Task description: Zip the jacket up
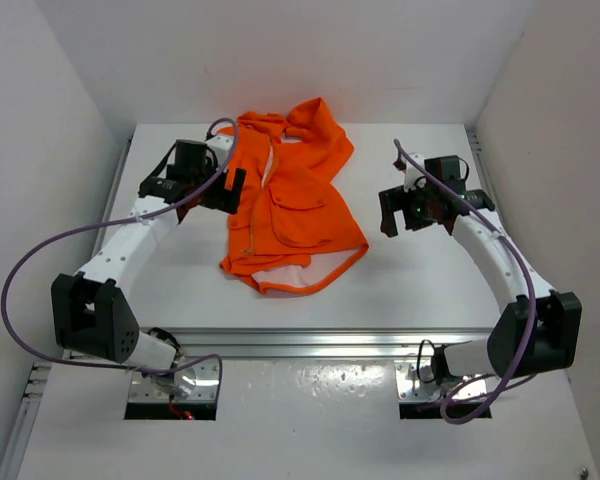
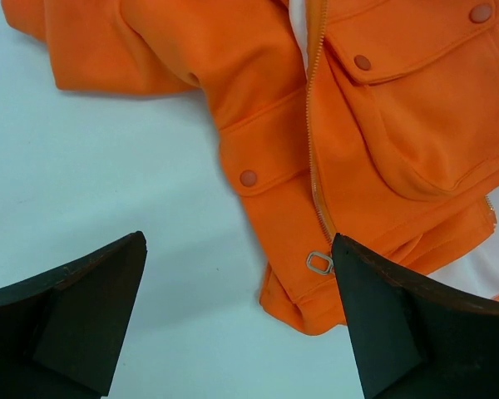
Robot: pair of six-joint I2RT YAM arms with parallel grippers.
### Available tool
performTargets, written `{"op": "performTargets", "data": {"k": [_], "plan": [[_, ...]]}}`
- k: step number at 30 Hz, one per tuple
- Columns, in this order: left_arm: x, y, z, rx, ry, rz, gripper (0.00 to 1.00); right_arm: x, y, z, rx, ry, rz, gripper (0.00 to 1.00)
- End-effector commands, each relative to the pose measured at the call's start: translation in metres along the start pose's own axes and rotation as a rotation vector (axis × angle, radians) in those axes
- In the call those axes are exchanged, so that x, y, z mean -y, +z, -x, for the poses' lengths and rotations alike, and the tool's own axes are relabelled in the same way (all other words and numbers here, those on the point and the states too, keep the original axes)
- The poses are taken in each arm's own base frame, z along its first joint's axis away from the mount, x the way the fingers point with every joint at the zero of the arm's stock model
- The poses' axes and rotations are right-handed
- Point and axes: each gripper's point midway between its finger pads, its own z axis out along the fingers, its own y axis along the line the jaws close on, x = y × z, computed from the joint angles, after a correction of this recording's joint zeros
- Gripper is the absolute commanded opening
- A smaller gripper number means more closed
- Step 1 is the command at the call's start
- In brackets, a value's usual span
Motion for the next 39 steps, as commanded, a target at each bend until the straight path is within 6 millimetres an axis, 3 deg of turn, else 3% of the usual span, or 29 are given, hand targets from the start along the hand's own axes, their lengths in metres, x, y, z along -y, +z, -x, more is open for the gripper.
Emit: {"op": "performTargets", "data": {"k": [1, 4, 7, 11, 15, 21, 28, 39], "plan": [[-0.006, -0.002, 0.011, 0.009, -0.033, 0.014, 1.0, -0.009, -0.005, 0.002, 0.019, -0.16, 0.085, 1.0], [0.001, 0.002, 0.003, -0.027, -0.051, -0.085, 1.0, -0.004, -0.002, 0.002, -0.01, -0.131, 0.051, 1.0], [0.018, -0.005, -0.002, -0.017, -0.024, -0.223, 0.93, -0.007, 0.003, -0.003, -0.053, -0.094, 0.085, 1.0], [0.014, -0.008, -0.02, -0.032, -0.12, -0.224, 0.87, -0.015, 0.003, -0.007, -0.081, -0.057, 0.127, 1.0], [0.03, -0.004, -0.042, -0.038, -0.168, -0.327, 0.8, -0.024, 0.004, -0.014, -0.096, -0.045, 0.181, 0.96], [0.044, 0.007, -0.042, -0.014, -0.196, -0.419, 0.77, -0.041, 0.007, -0.023, -0.113, 0.01, 0.275, 0.93], [0.053, 0.044, -0.059, -0.088, -0.278, -0.48, 0.61, -0.05, 0.008, -0.012, -0.108, 0.061, 0.327, 0.93], [0.06, 0.084, -0.072, -0.118, -0.347, -0.537, 0.57, -0.053, 0.008, -0.004, -0.106, 0.101, 0.381, 0.93]]}}
